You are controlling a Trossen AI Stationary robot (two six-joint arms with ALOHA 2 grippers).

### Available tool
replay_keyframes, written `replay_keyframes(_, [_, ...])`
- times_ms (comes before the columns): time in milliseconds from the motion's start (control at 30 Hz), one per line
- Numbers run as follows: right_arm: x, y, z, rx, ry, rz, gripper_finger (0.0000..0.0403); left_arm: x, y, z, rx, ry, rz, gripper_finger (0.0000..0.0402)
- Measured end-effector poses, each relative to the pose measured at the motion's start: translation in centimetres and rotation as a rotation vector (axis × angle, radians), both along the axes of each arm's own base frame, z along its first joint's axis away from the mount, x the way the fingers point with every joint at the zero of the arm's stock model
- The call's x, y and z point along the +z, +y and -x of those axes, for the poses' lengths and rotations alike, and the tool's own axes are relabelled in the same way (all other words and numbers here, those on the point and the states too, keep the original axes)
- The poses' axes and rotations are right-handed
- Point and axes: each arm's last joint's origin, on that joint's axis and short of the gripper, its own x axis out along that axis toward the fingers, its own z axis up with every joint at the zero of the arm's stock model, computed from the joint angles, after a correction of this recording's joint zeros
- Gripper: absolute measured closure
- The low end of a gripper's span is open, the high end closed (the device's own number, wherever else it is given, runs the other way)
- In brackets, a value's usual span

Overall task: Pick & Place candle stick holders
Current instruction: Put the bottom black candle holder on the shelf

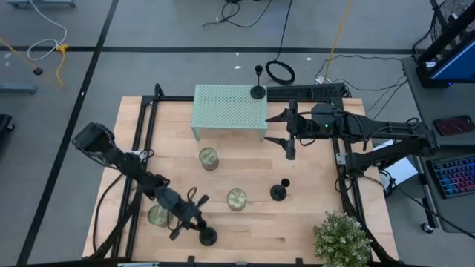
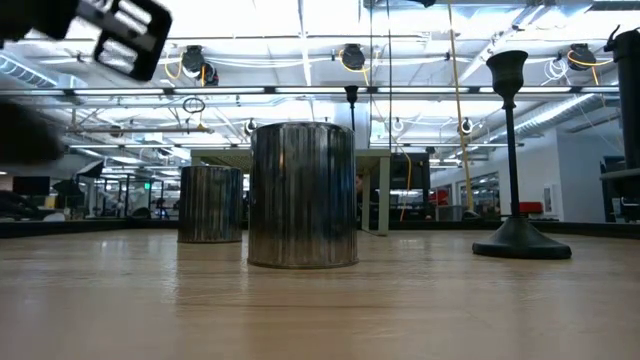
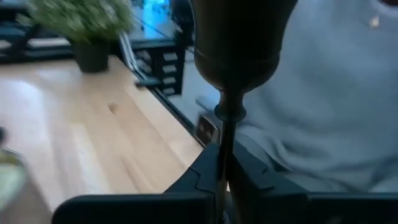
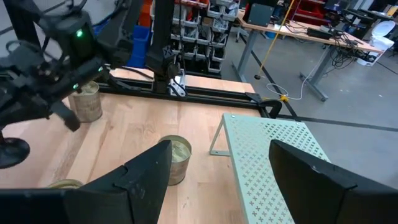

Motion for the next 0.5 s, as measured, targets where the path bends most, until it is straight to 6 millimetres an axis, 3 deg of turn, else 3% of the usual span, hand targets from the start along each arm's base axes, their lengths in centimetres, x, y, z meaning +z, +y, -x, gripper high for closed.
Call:
replay_keyframes(200, [-0.3,0.0,-0.5,0.0,0.011,0.0,0.0138,4.6,3.1,-0.9,0.128,0.024,-0.032,0.0382])
replay_keyframes(367, [-1.1,-0.1,-1.4,0.0,0.049,-0.003,0.0138,8.6,6.0,-2.9,0.308,0.054,-0.149,0.0387])
replay_keyframes(500, [-1.2,-0.1,-1.4,0.0,0.056,-0.003,0.0138,12.0,9.1,-4.6,0.503,0.073,-0.148,0.0387])
